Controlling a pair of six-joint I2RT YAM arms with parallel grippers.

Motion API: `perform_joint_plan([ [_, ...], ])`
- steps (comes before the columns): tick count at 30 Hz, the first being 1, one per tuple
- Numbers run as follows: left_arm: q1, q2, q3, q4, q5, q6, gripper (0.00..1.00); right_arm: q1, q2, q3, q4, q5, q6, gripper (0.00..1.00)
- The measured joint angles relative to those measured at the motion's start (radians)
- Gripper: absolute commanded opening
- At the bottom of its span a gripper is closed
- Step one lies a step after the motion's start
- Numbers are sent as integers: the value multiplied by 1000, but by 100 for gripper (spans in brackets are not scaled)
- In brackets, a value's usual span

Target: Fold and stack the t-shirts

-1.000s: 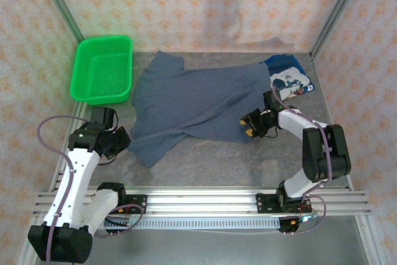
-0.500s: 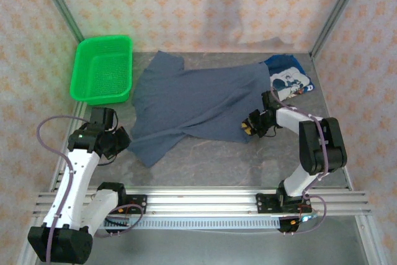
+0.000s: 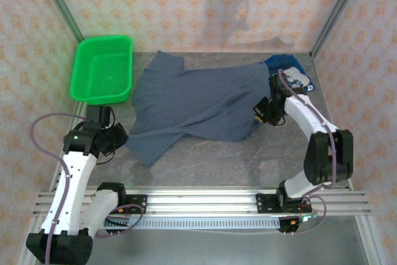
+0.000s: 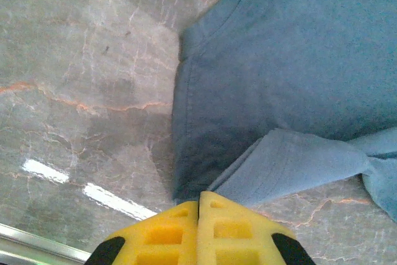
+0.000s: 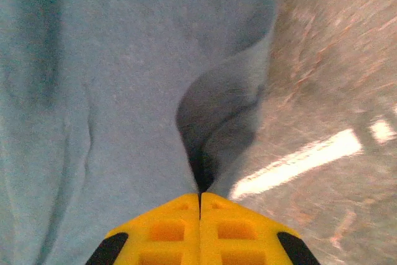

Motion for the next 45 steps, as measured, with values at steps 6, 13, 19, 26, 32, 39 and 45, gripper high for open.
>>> perform_joint_plan([
  [6, 0, -34, 16, -14, -14, -17, 0, 0, -114, 33, -209, 153, -107, 0],
  [13, 0, -95, 16, -40, -21, -42, 0, 0, -246, -48, -335, 270, -116, 0],
  [19, 0, -118, -27, -43, -16, -68, 0, 0, -272, -145, -348, 293, -114, 0],
  [26, 0, -117, -75, -32, 21, -65, 0, 0, -221, -159, -337, 328, -112, 0],
  [32, 0, -100, -73, 13, 38, -41, 0, -16, -171, -119, -327, 343, -120, 0],
  [39, 0, 62, 35, 67, 36, 22, 0, -22, -68, 13, -301, 344, -166, 0],
  [45, 0, 192, 98, 119, 32, 120, 0, -23, 40, 85, -283, 343, -215, 0],
])
